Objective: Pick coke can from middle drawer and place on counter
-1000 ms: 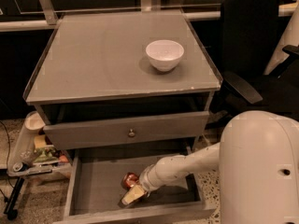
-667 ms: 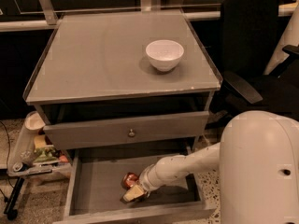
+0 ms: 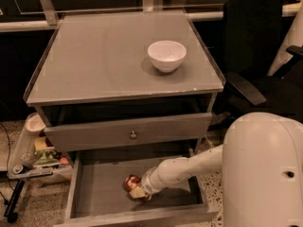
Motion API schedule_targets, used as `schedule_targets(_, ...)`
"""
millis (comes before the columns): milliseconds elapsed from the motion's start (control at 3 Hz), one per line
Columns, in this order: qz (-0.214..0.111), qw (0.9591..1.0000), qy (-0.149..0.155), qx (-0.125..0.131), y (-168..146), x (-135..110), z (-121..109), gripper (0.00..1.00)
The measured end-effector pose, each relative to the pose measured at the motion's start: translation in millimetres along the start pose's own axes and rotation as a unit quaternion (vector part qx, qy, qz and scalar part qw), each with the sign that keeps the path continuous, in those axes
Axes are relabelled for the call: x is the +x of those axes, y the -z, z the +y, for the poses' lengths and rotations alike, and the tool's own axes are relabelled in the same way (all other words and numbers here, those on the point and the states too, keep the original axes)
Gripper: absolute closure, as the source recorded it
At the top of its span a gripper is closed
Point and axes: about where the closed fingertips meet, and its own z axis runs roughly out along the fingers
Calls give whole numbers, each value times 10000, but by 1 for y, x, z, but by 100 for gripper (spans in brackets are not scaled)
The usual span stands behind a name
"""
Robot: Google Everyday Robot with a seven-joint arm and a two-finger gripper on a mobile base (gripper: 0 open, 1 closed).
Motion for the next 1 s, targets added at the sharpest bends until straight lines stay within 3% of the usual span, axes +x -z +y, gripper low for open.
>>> schedule_targets(333,0,10000,0,0,0,0,0,88)
schedule_targets(667,-51,9999,88,-68,9,-10,9,100)
schedule_targets(1000,-78,9996,201,-176,36,-33,25,100)
